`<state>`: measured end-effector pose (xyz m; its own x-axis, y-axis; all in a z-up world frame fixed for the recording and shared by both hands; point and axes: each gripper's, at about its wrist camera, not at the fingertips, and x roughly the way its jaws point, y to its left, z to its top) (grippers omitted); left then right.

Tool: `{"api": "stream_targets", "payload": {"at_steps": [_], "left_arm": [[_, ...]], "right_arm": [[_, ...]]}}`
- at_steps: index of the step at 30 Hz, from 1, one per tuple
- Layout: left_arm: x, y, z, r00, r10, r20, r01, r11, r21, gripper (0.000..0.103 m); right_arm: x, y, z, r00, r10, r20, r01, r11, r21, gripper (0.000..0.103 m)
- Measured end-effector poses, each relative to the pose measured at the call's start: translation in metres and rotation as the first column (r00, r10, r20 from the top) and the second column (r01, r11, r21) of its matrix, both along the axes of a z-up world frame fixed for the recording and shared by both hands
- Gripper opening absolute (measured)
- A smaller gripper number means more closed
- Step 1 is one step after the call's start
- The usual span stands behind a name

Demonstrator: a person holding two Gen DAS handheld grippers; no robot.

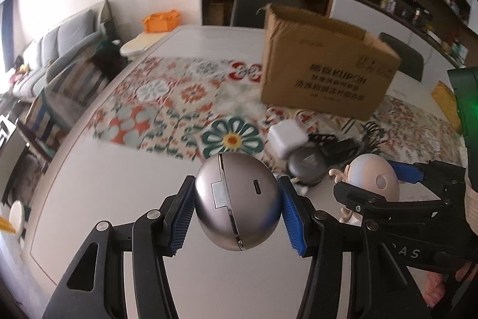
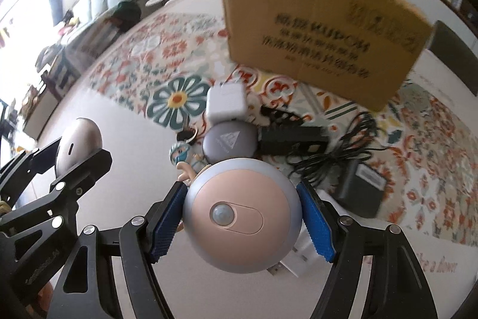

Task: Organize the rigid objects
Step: 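Carry the silver speaker and pink lamp over the cardboard box with both tools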

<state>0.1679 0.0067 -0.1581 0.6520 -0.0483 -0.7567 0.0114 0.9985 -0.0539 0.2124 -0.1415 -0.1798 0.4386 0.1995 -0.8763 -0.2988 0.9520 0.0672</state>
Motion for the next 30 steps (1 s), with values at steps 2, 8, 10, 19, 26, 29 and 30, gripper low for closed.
{"api": "stream_targets", "payload": {"at_steps": [2,8,10,19,26,29,30], "left_arm": [[0.001,-0.002,0.008,1.000,-0.019,0.014,0.019,1.000,0.000,0.054],[0.006,-0.011,0.037,0.994,-0.097,0.056,0.098,0.995,-0.016,0.054],[0.008,-0.015,0.047,0.989,-0.128,0.071,0.130,0.991,-0.028,0.054],[0.019,-0.028,0.083,0.973,-0.186,0.138,0.192,0.981,-0.034,0.054],[0.035,-0.037,0.108,0.956,-0.214,0.199,0.227,0.973,-0.043,0.054],[0.042,-0.041,0.117,0.949,-0.220,0.225,0.235,0.971,-0.046,0.054],[0.045,-0.042,0.121,0.947,-0.221,0.233,0.237,0.971,-0.043,0.054]], "right_arm": [[-0.002,-0.005,0.011,0.999,-0.030,0.016,0.030,0.999,0.013,0.074],[-0.011,-0.019,0.043,0.992,-0.105,0.071,0.103,0.994,0.038,0.074],[-0.013,-0.024,0.055,0.987,-0.130,0.093,0.126,0.991,0.049,0.074],[-0.023,-0.048,0.103,0.952,-0.231,0.200,0.217,0.972,0.091,0.074],[-0.020,-0.061,0.130,0.924,-0.275,0.266,0.253,0.961,0.116,0.074],[-0.015,-0.065,0.139,0.913,-0.285,0.293,0.260,0.958,0.122,0.074],[-0.014,-0.066,0.142,0.908,-0.289,0.302,0.262,0.957,0.128,0.074]]}}
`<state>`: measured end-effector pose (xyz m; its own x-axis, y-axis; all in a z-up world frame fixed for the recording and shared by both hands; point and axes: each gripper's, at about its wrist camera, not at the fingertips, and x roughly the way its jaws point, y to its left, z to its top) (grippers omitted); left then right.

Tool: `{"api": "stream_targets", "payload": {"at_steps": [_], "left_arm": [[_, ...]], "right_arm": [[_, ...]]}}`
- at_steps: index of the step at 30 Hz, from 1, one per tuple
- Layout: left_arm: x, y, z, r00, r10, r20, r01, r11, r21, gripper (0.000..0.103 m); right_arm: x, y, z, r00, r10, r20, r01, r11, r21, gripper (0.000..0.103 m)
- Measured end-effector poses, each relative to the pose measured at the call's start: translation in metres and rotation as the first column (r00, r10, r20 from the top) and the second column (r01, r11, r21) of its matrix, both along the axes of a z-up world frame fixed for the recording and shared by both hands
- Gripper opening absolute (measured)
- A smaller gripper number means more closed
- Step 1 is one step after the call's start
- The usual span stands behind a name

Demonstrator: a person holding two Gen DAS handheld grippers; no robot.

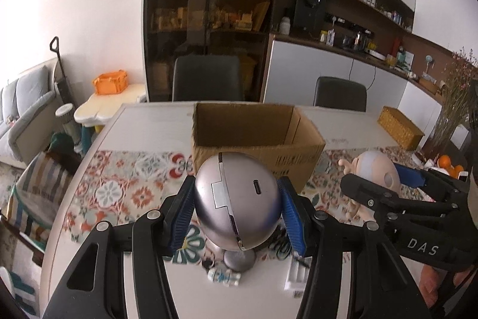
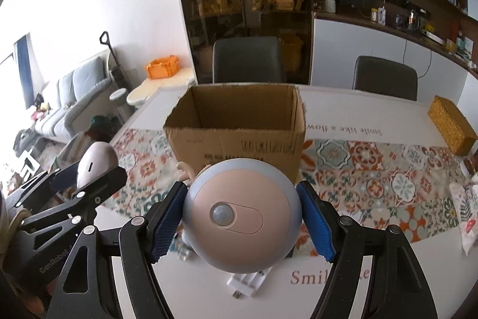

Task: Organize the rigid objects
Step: 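Carry the silver speaker and pink lamp over the cardboard box with both tools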

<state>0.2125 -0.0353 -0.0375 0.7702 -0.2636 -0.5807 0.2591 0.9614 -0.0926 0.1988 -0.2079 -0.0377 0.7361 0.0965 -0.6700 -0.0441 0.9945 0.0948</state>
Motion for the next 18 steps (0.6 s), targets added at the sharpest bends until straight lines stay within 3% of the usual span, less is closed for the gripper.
{"api": "stream_targets", "payload": {"at_steps": [10,18], "left_arm": [[0.031,-0.004,0.026,0.998,-0.021,0.051,0.022,0.999,-0.024,0.054],[0.062,-0.011,0.041,0.997,-0.028,0.076,0.027,1.000,0.016,0.054]], "right_arm": [[0.029,-0.009,0.021,0.998,-0.019,0.064,0.018,1.000,0.024,0.074],[0.059,-0.014,0.037,0.995,-0.032,0.089,0.029,0.999,0.038,0.074]]}}
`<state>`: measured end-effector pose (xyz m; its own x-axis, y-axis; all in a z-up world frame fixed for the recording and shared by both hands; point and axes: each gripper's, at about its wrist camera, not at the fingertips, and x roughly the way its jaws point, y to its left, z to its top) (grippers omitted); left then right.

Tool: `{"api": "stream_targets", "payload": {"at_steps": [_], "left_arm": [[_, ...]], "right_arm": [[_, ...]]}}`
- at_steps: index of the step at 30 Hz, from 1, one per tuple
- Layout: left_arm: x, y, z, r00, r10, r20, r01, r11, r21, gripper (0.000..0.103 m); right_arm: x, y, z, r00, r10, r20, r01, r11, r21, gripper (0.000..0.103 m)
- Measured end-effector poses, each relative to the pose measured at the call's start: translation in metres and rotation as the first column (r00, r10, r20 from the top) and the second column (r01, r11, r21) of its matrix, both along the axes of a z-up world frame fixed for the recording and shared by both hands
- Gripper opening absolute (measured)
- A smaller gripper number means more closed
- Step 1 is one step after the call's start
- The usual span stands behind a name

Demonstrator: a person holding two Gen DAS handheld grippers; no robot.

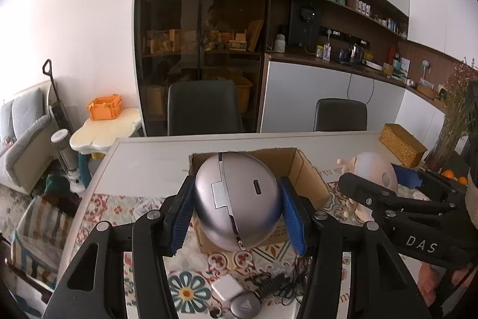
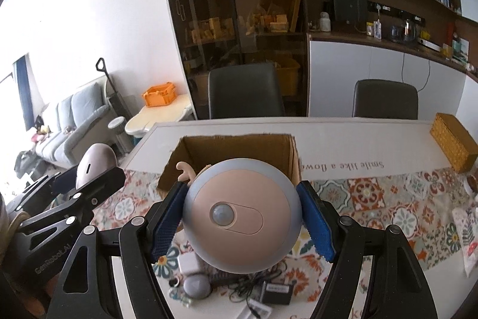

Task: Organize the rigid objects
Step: 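Carry the silver speaker and pink lamp over the cardboard box with both tools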

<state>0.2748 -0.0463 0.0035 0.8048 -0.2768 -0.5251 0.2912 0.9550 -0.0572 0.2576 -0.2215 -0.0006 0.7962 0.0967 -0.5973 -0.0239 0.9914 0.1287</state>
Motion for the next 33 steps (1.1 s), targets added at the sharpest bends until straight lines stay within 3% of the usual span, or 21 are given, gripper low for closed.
{"api": "stream_targets", "payload": {"at_steps": [8,17,25,33], "left_arm": [[0.037,-0.008,0.004,0.999,0.009,-0.032,-0.008,1.000,0.029,0.054],[0.087,-0.018,0.007,0.995,-0.009,-0.102,0.013,0.999,0.036,0.054],[0.133,-0.033,-0.021,0.966,-0.022,-0.258,0.045,0.995,0.084,0.054],[0.156,-0.042,-0.052,0.941,0.002,-0.337,0.047,0.989,0.137,0.054]], "right_arm": [[0.038,-0.004,0.004,1.000,-0.006,-0.016,0.005,1.000,-0.016,0.074],[0.090,-0.014,0.004,0.994,-0.025,-0.108,0.026,1.000,0.005,0.074],[0.127,-0.013,-0.011,0.978,-0.026,-0.208,0.016,0.999,-0.051,0.074],[0.157,-0.016,-0.040,0.951,-0.033,-0.308,0.008,0.997,-0.083,0.074]]}}
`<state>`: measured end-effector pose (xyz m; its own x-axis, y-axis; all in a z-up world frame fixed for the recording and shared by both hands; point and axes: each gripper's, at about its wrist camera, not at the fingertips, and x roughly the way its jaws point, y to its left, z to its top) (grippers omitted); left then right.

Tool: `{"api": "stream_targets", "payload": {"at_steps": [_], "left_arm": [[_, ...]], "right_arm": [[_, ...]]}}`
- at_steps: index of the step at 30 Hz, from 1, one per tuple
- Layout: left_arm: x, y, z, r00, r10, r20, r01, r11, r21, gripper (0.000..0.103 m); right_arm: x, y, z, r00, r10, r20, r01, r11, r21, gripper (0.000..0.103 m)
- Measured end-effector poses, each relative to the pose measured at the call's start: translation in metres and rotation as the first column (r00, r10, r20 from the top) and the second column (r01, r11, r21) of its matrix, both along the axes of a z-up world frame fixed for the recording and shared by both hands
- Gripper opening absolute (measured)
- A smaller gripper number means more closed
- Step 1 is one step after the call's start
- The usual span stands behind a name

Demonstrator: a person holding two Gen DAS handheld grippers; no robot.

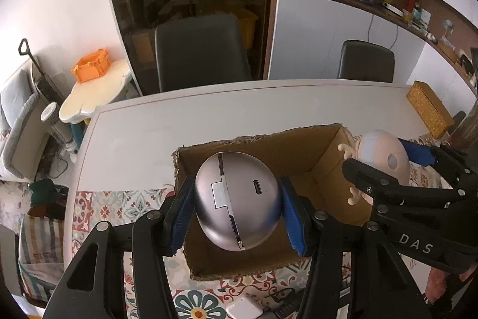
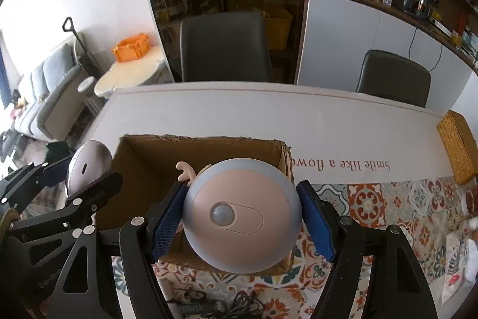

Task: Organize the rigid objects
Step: 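Carry the silver speaker and pink lamp over the cardboard box with both tools, then open both tools to drop the speaker and lamp into the box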

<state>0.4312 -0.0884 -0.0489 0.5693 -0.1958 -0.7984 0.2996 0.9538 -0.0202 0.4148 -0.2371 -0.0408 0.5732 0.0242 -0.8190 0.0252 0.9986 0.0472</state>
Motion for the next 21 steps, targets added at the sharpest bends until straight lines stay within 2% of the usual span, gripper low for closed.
{"api": "stream_targets", "payload": {"at_steps": [12,15,18,21], "left_arm": [[0.011,0.002,-0.018,0.998,0.009,-0.069,-0.010,1.000,-0.011,0.055],[0.010,0.003,-0.015,0.998,0.017,-0.057,-0.017,1.000,0.016,0.064],[0.005,0.006,-0.011,0.999,0.038,-0.029,-0.037,0.999,0.038,0.066],[0.001,0.015,-0.006,0.997,0.078,0.005,-0.078,0.995,0.059,0.073]], "right_arm": [[0.015,-0.002,-0.018,0.999,-0.002,-0.047,0.003,1.000,0.009,0.074],[0.016,-0.003,-0.021,0.998,-0.002,-0.059,0.003,1.000,0.016,0.074],[0.015,-0.002,-0.022,0.998,-0.001,-0.064,0.002,1.000,0.026,0.074],[0.015,-0.001,-0.021,0.998,0.003,-0.062,-0.001,1.000,0.031,0.074]]}}
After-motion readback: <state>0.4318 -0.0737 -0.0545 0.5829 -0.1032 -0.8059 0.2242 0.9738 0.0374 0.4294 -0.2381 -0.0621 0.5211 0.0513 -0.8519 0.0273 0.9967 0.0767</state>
